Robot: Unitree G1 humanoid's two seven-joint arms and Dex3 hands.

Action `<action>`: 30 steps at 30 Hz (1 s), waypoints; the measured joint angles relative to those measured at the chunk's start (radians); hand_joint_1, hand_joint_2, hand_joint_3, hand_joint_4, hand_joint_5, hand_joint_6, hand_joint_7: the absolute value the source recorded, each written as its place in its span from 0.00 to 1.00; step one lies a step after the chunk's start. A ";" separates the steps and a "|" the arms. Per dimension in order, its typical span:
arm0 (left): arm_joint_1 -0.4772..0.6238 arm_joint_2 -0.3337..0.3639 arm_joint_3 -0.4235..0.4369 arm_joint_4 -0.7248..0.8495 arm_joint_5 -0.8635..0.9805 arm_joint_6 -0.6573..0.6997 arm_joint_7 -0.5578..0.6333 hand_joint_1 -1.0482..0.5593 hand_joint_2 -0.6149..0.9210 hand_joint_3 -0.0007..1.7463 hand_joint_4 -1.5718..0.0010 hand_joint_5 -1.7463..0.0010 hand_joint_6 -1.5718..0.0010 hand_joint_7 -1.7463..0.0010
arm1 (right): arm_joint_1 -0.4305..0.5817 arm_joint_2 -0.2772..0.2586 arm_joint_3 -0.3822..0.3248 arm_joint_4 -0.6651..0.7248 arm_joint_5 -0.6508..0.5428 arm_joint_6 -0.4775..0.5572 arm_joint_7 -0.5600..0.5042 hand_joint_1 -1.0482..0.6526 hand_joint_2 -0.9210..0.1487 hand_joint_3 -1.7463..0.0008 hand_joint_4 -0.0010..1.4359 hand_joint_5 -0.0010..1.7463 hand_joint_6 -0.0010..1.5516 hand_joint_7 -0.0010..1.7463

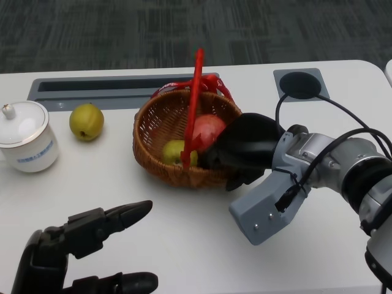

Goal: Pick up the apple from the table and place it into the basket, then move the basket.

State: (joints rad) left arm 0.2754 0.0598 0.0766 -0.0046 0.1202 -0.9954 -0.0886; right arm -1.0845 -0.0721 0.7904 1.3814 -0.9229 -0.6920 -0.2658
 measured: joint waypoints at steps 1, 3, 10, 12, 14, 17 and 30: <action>0.006 -0.001 0.000 -0.003 0.000 0.000 0.000 0.33 0.88 0.00 0.39 1.00 0.45 1.00 | 0.004 0.000 -0.006 0.000 0.006 0.000 0.009 0.46 0.00 0.98 0.79 0.02 0.63 0.01; 0.015 -0.002 -0.002 -0.008 0.000 0.000 0.000 0.33 0.87 0.00 0.39 1.00 0.45 1.00 | 0.011 -0.002 -0.020 0.000 0.016 0.003 0.028 0.47 0.00 0.98 0.79 0.02 0.63 0.01; 0.044 -0.003 -0.001 -0.035 0.000 -0.004 0.001 0.34 0.87 0.00 0.38 0.99 0.44 0.99 | 0.023 -0.011 -0.053 0.000 0.036 0.048 0.065 0.47 0.00 0.95 0.80 0.01 0.61 0.00; 0.054 -0.003 0.000 -0.049 0.000 -0.004 0.002 0.34 0.87 0.00 0.38 0.99 0.43 0.99 | 0.023 -0.018 -0.060 0.000 0.036 0.073 0.069 0.47 0.00 0.94 0.80 0.01 0.61 0.00; 0.061 -0.003 0.000 -0.061 0.000 -0.004 0.004 0.34 0.87 0.00 0.37 0.99 0.43 0.99 | 0.023 -0.027 -0.068 0.001 0.037 0.099 0.074 0.48 0.00 0.95 0.79 0.01 0.61 0.00; 0.075 -0.002 -0.003 -0.079 -0.002 -0.004 0.004 0.34 0.87 0.00 0.37 0.99 0.43 0.99 | 0.023 -0.045 -0.079 0.002 0.040 0.137 0.080 0.48 0.00 0.96 0.78 0.00 0.62 0.00; 0.179 -0.001 0.002 -0.134 0.011 -0.026 0.009 0.35 0.85 0.00 0.36 0.99 0.41 0.99 | 0.023 -0.069 -0.142 0.015 0.072 0.306 0.100 0.48 0.02 0.99 0.78 0.01 0.63 0.00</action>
State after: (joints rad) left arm 0.4541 0.0588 0.0784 -0.1382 0.1314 -1.0210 -0.0794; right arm -1.0616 -0.1410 0.6483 1.3966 -0.8509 -0.3859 -0.1656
